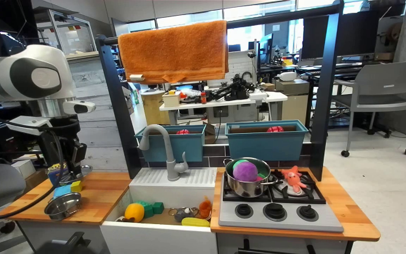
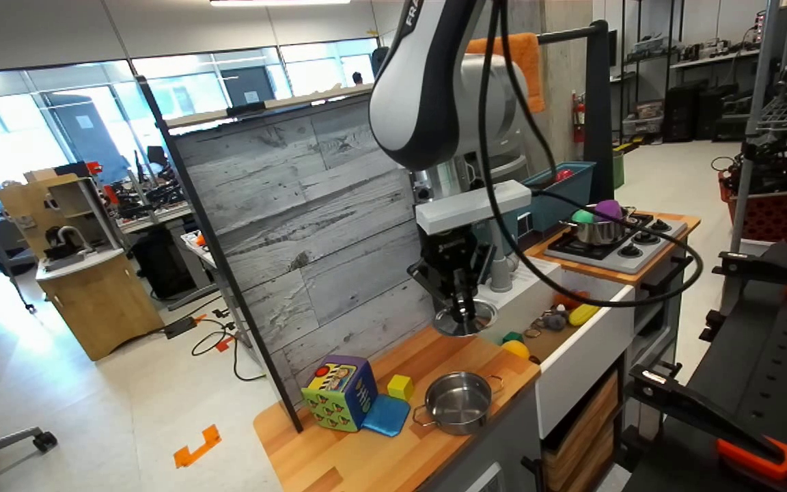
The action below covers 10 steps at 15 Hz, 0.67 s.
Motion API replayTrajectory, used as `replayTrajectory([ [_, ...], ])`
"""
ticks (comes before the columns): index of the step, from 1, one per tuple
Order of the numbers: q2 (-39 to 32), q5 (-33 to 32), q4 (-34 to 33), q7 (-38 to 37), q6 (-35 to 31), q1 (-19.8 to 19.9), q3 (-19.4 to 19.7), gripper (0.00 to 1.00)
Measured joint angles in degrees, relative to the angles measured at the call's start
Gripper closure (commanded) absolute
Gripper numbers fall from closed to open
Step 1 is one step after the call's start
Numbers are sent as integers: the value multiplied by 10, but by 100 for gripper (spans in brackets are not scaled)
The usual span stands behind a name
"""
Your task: Cover the pot with the silver lid
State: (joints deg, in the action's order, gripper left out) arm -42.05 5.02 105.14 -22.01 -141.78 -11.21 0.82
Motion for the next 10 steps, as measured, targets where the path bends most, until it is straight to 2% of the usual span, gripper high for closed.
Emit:
replayTrajectory([
  [4, 48, -21, 110, 1, -32, -7, 3, 95],
  [10, 52, -95, 198, 1, -164, -59, 31, 95],
])
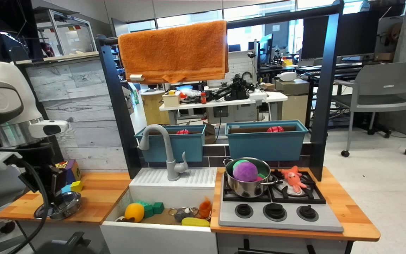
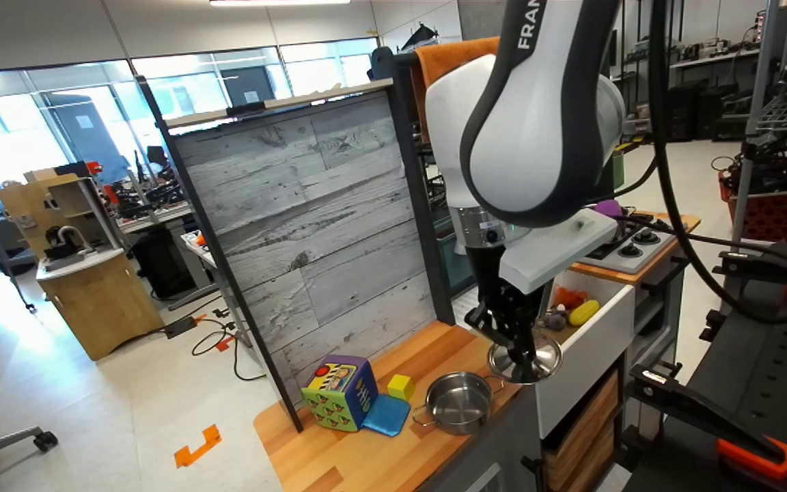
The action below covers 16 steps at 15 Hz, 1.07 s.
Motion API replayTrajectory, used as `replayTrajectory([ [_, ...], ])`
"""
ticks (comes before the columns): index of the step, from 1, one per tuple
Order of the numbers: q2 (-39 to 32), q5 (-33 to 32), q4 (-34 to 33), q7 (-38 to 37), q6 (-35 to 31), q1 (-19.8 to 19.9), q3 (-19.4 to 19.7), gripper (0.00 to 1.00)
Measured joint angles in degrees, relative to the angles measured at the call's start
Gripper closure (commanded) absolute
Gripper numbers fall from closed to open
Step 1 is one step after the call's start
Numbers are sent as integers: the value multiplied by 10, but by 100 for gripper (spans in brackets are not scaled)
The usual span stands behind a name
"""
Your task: Cover the pot with the silver lid
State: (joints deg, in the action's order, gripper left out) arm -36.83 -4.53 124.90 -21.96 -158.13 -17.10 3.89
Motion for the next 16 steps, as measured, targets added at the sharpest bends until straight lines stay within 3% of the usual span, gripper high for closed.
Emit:
replayTrajectory([
  [5, -3, -20, 12, 7, -66, -38, 18, 95],
  [16, -36, -31, -17, 87, -80, -41, 14, 95],
])
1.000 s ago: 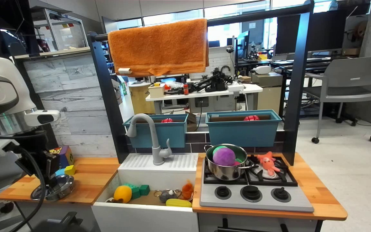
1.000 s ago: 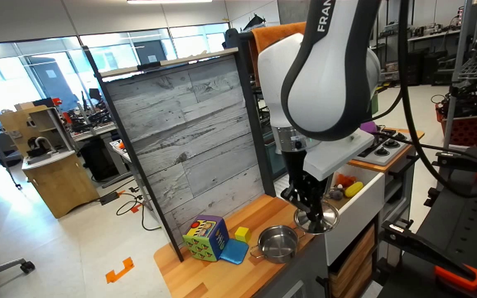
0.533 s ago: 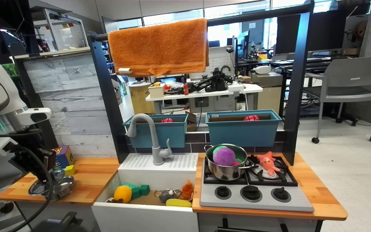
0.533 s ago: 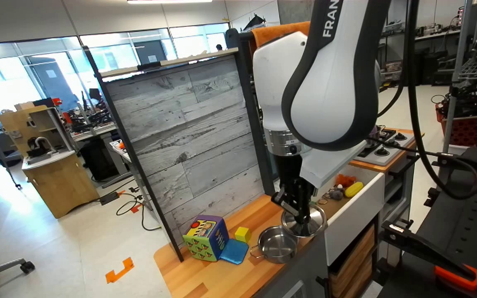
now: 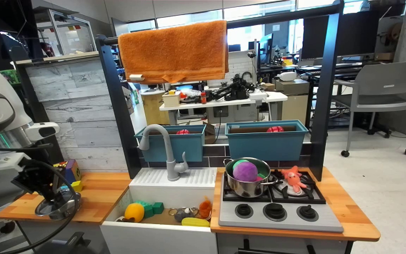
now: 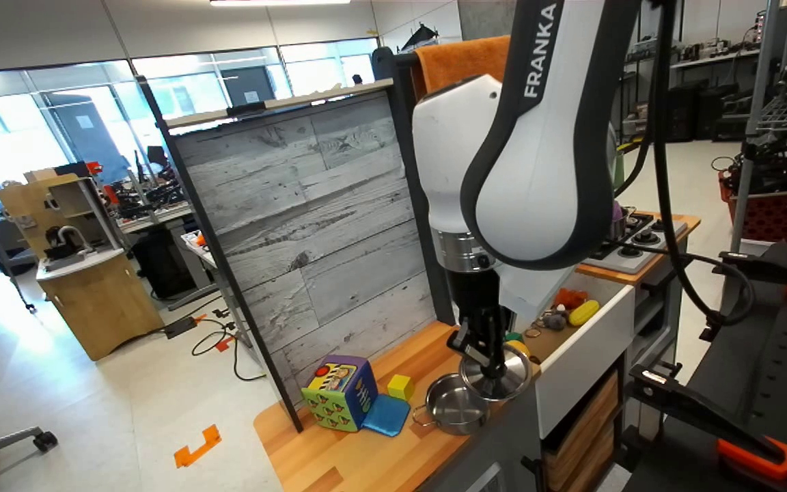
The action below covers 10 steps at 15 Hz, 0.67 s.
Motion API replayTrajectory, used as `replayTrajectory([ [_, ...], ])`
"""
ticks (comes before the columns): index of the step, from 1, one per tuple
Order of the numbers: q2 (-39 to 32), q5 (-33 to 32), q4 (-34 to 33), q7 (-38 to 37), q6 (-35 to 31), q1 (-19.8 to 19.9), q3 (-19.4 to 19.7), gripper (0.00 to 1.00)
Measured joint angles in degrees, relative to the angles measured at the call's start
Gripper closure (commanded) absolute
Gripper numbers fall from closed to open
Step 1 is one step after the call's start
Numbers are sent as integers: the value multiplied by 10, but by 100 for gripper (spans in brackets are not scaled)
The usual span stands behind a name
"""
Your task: Cover the pot with the silver lid
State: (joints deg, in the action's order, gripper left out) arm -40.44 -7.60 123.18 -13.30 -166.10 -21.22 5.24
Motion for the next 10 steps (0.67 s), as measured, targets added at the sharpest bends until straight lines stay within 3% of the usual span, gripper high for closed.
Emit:
replayTrajectory([
  [10, -97, -38, -86, 79, -51, -13, 9, 95],
])
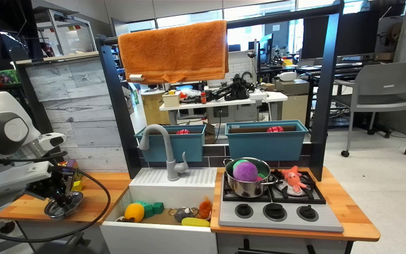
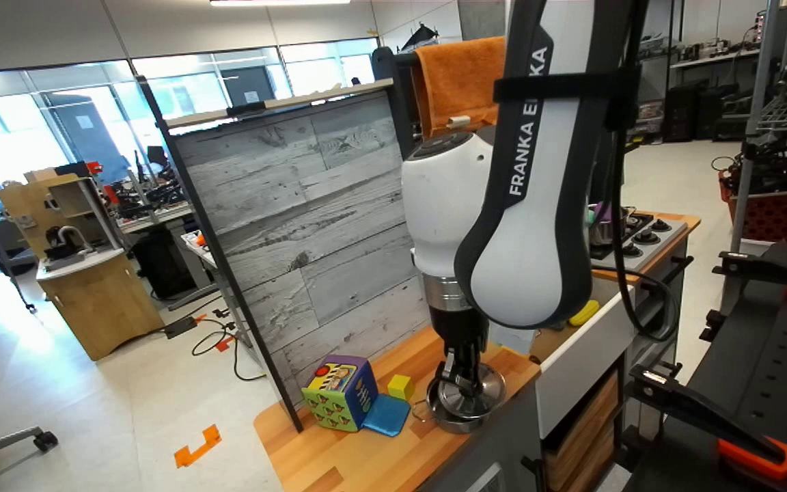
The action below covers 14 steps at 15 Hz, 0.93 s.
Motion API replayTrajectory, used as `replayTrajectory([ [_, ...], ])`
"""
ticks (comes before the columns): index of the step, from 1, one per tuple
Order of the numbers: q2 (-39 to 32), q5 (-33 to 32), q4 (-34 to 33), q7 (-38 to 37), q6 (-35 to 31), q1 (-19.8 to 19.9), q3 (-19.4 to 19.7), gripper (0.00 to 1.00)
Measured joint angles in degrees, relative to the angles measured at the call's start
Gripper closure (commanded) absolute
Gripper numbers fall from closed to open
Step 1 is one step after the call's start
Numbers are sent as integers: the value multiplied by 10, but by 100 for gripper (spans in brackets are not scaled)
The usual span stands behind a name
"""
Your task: Cover the pot with the silver lid
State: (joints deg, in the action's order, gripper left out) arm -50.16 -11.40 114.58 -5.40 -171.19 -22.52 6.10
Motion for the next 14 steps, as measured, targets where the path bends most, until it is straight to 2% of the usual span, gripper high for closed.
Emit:
replayTrajectory([
  [6, -13, -5, -14, 41, -25, -1, -1, 95],
  [14, -15, -5, -14, 56, -31, -1, -5, 95],
])
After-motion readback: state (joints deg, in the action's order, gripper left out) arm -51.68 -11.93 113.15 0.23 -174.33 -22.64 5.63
